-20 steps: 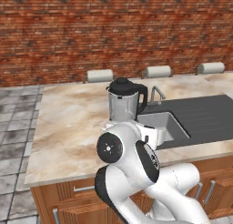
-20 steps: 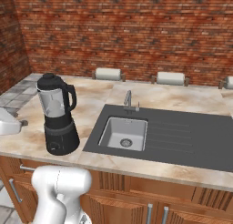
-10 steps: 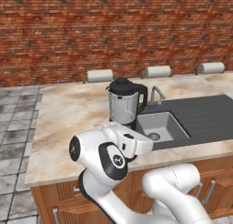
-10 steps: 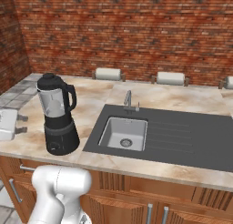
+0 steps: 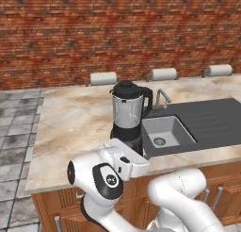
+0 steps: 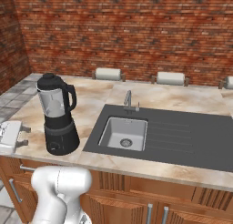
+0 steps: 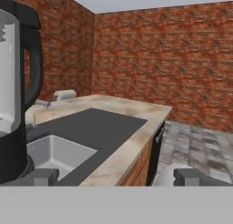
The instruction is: Open the blender lid, put the tangerine in the blender, close the lid, and start the blender.
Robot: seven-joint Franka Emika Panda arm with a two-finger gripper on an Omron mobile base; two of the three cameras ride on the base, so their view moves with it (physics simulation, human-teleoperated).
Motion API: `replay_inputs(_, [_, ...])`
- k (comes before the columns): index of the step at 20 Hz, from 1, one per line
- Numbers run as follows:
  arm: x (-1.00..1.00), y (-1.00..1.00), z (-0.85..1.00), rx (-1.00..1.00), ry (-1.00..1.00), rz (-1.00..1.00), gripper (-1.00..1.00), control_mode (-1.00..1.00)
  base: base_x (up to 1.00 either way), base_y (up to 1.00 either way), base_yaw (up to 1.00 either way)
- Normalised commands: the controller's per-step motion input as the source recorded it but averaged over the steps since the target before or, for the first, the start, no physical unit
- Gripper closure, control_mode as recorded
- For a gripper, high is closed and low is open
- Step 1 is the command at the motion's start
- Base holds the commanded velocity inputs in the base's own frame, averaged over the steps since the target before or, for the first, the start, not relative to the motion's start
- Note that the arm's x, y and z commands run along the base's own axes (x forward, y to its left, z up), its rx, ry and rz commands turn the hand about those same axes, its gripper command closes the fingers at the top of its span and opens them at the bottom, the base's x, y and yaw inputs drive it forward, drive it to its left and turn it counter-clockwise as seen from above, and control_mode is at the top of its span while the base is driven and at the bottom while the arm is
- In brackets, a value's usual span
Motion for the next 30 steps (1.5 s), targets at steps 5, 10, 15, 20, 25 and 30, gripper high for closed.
replay_inputs(5, [0.02,-0.21,-0.47,0.0,0.0,0.0,-1.0,-1.0,0.0,0.0,0.0])
replay_inputs(10, [0.06,-0.08,-0.18,0.0,0.0,0.0,-1.0,-1.0,0.0,0.0,0.0])
replay_inputs(15, [0.21,0.0,-0.04,-0.01,-0.02,0.0,-1.0,-1.0,0.0,0.0,0.0])
replay_inputs(20, [0.2,-0.01,-0.01,0.0,-0.06,0.0,-1.0,-1.0,0.0,0.0,0.0])
replay_inputs(25, [0.07,-0.1,-0.01,0.0,-0.07,0.01,-1.0,-1.0,0.0,0.0,0.0])
replay_inputs(30, [0.15,0.0,-0.15,0.0,-0.01,0.02,-1.0,-1.0,0.0,0.0,0.0])
